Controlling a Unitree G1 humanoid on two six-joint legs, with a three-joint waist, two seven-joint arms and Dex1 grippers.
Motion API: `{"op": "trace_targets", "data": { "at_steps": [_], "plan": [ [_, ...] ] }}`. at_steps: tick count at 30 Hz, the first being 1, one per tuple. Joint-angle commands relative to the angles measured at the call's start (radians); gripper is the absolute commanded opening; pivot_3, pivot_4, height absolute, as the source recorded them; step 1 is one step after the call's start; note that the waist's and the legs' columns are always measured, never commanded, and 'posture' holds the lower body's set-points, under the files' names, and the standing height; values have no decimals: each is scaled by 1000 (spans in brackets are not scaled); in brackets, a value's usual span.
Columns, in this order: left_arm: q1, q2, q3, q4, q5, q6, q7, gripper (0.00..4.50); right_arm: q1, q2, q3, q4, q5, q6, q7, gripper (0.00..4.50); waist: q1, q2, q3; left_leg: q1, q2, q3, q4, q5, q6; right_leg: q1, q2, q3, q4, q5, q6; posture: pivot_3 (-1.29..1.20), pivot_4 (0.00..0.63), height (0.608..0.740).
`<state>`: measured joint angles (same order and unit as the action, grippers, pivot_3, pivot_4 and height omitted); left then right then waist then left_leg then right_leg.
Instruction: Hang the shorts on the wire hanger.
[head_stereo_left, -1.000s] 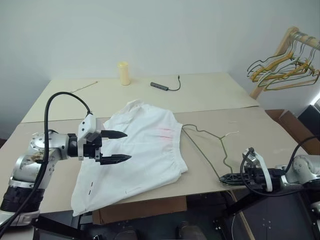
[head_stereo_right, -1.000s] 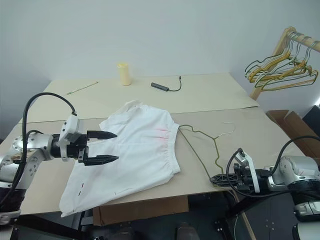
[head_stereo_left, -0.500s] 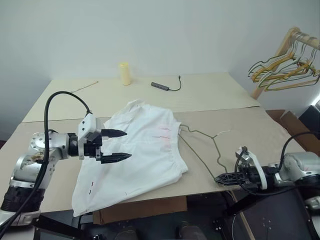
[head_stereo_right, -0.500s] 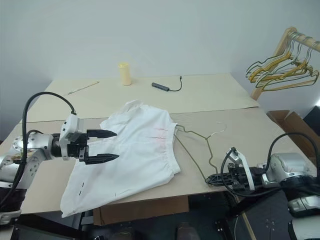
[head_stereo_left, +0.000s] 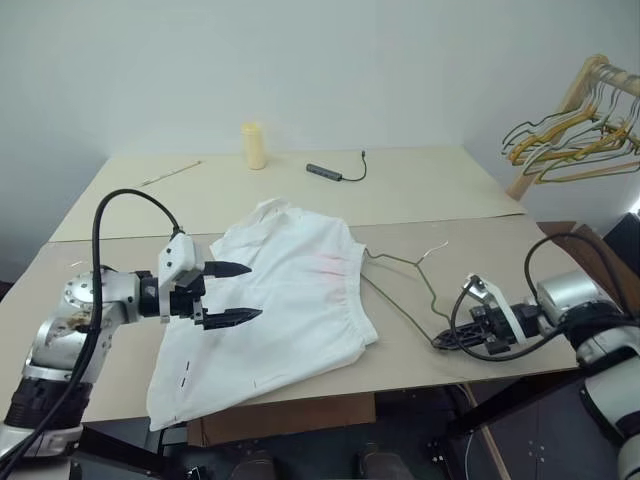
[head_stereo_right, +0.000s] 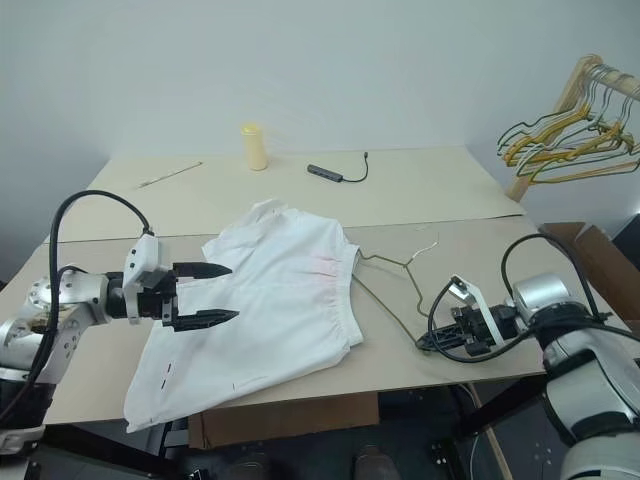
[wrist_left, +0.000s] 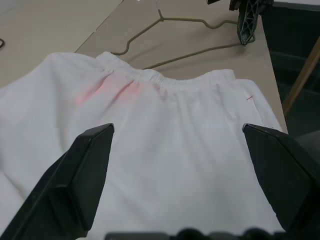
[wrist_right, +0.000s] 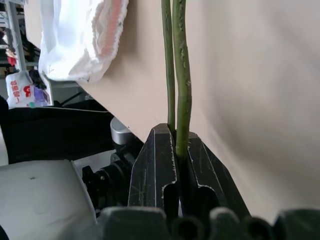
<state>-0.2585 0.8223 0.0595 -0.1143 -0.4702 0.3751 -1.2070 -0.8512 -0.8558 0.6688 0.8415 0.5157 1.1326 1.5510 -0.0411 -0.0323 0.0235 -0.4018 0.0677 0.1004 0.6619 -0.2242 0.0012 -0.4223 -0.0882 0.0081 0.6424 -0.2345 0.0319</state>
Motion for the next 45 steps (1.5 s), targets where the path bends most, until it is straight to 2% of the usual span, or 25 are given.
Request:
{"op": "trace_targets", "data": {
  "at_steps": [1, 10, 15, 22, 26, 29, 34, 38, 41, 45],
  "plan": [
    [12, 14, 36, -46, 7, -21, 24, 4474, -54, 17, 32, 51, 44, -63, 63, 0, 4, 0, 0, 0, 0, 0, 0, 0, 0, 0, 0, 0, 0, 0, 0, 70, 0, 740],
    [42, 22, 44, -76, 3, -17, 44, 4474, -145, 89, 137, 154, 90, -88, 63, 0, 25, 0, 0, 0, 0, 1, 0, 0, 0, 0, 0, 0, 1, 0, 0, 92, 0, 740],
    [32, 20, 36, -83, 5, -10, 55, 4474, -221, 193, -43, 393, -37, -147, 57, 0, 31, 0, 0, 1, 0, 1, 0, 0, 0, 0, 0, 0, 3, 0, -1, 92, 0, 740],
    [42, 17, 35, -94, -2, -6, 62, 4474, -204, 212, -216, 410, -150, -239, 31, 0, 52, 1, 0, -1, 0, 1, 1, 0, 0, -2, 0, 0, 2, 0, 0, 76, 0, 740],
    [26, 7, 29, -74, 5, -17, 66, 4474, -144, 215, -301, 292, -185, -383, -27, 0, 51, 1, 0, -1, 0, 1, 1, 0, 0, -2, 0, 0, 3, 0, 0, 57, 0, 740],
    [-4, 3, 24, -59, -3, -4, 63, 4474, -38, 200, -360, 67, -204, -508, -91, 0, 50, 1, 0, -1, 0, 1, 1, 0, 0, -1, 0, 0, 3, 0, 0, 36, 0, 740],
    [-94, -4, 16, 11, 24, -39, 67, 4474, 62, 183, -411, -255, -272, -540, -277, 0, 47, 2, 1, -2, 0, 1, 2, 0, -1, -2, 0, 0, 3, 0, 0, 10, 0, 740],
    [-241, -14, 56, 82, -2, -31, 87, 4474, 84, 160, -436, -425, -311, -544, -358, 0, 37, 2, 1, -1, 0, 1, 2, 0, -1, -2, 0, 0, 3, 0, 0, -4, 0, 740],
    [-375, 13, 104, 173, -57, -7, 44, 4474, 97, 133, -431, -535, -340, -547, -378, 0, 28, 2, 1, -3, 0, 0, 3, 0, -1, -2, 0, -2, 2, 0, 0, -17, 0, 740],
    [-523, 40, 120, 317, -53, -37, -17, 4474, 114, 120, -428, -640, -357, -545, -396, 0, 12, 2, 1, -3, 0, 0, 3, 0, -1, -2, 0, -1, 1, 0, 0, -17, 0, 740]
  ]
}}
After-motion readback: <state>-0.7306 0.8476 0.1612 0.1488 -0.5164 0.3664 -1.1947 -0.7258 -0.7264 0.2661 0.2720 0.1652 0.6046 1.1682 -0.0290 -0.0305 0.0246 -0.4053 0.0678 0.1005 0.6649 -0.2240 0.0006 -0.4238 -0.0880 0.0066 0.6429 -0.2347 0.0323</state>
